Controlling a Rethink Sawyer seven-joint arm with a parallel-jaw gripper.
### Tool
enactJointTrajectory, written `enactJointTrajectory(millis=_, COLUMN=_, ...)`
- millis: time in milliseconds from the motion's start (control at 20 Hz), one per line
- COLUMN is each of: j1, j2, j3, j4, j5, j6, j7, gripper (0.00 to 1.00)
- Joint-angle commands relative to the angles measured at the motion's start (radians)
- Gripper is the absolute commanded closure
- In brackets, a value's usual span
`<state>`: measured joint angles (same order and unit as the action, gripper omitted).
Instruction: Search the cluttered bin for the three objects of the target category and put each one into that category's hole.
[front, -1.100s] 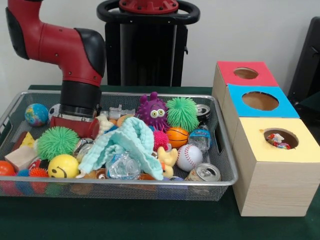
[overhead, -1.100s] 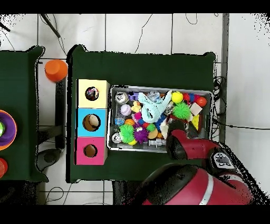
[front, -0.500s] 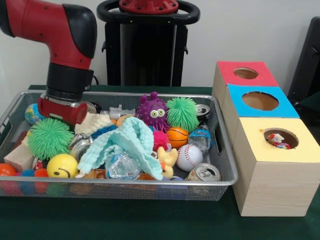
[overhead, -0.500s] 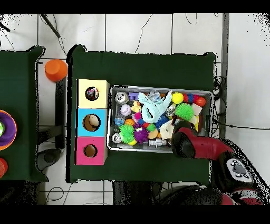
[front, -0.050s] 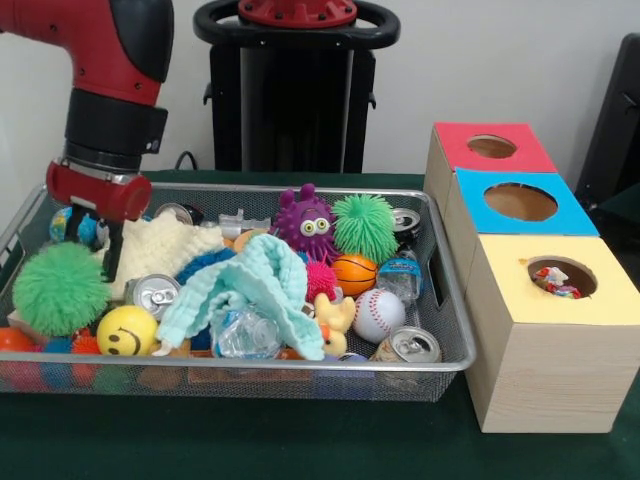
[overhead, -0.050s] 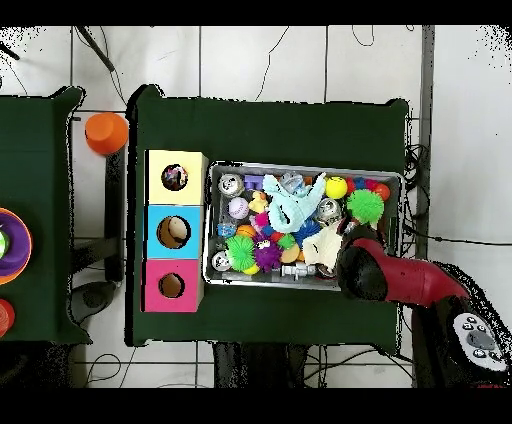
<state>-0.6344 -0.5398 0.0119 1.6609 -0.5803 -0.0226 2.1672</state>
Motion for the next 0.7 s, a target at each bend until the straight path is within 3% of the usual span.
enactJointTrajectory(millis=50, j1=0.001, j2=-0.02, j3=0.115, j4=0.047, j5=0.013, j6=0.06, j7=0.045, gripper=0.0)
enactJointTrajectory(millis=150, j1=0.016, j2=-0.007, j3=0.093, j4=0.039, j5=0.02, j6=0.043, j7=0.065, gripper=0.0)
enactJointTrajectory(millis=350, j1=0.141, j2=0.093, j3=-0.068, j4=-0.025, j5=0.128, j6=-0.003, j7=0.189, gripper=0.0)
enactJointTrajectory(millis=450, j1=0.198, j2=0.158, j3=-0.128, j4=-0.064, j5=0.199, j6=-0.008, j7=0.233, gripper=0.0)
enactJointTrajectory(millis=600, j1=0.285, j2=0.257, j3=-0.206, j4=-0.098, j5=0.389, j6=-0.113, j7=0.331, gripper=0.0)
enactJointTrajectory(millis=700, j1=0.296, j2=0.29, j3=-0.203, j4=-0.103, j5=0.458, j6=-0.143, j7=0.333, gripper=0.0)
